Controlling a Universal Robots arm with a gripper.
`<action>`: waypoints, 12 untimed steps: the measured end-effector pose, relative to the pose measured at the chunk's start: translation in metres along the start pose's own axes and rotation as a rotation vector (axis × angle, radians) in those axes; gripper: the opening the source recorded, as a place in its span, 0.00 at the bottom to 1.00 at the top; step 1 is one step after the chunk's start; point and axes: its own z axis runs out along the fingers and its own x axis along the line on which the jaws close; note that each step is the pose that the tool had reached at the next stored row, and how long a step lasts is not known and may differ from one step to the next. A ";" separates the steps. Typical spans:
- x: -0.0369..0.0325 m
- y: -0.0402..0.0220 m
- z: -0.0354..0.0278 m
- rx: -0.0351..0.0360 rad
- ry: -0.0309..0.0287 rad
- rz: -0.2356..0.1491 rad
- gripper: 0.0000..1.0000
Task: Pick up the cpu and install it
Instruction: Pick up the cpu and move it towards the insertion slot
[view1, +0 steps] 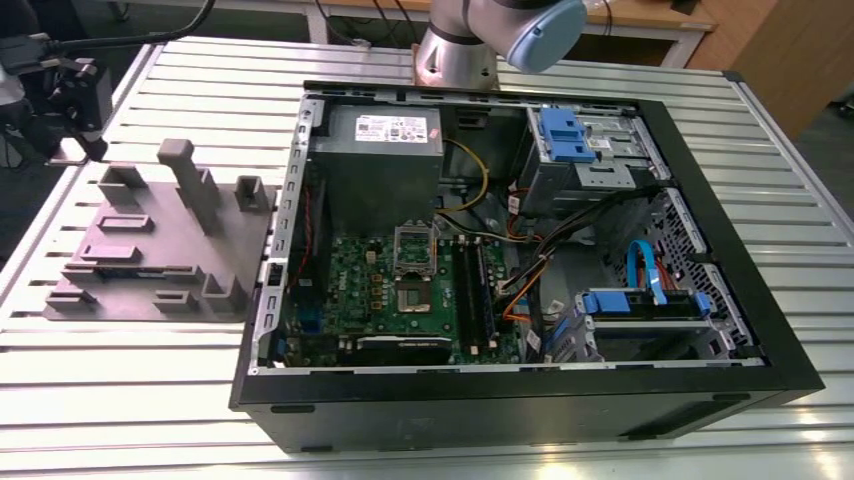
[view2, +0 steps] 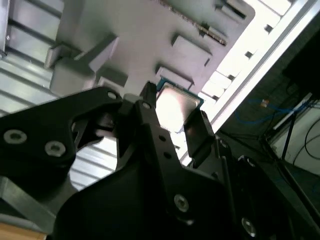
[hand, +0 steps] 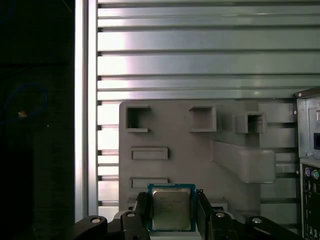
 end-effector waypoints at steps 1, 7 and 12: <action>0.0000 0.0000 -0.0009 0.0002 0.0003 0.000 0.47; -0.0001 0.0006 -0.0148 0.0001 0.0000 0.000 0.47; 0.0000 0.0009 -0.0227 -0.0006 -0.0002 0.000 0.47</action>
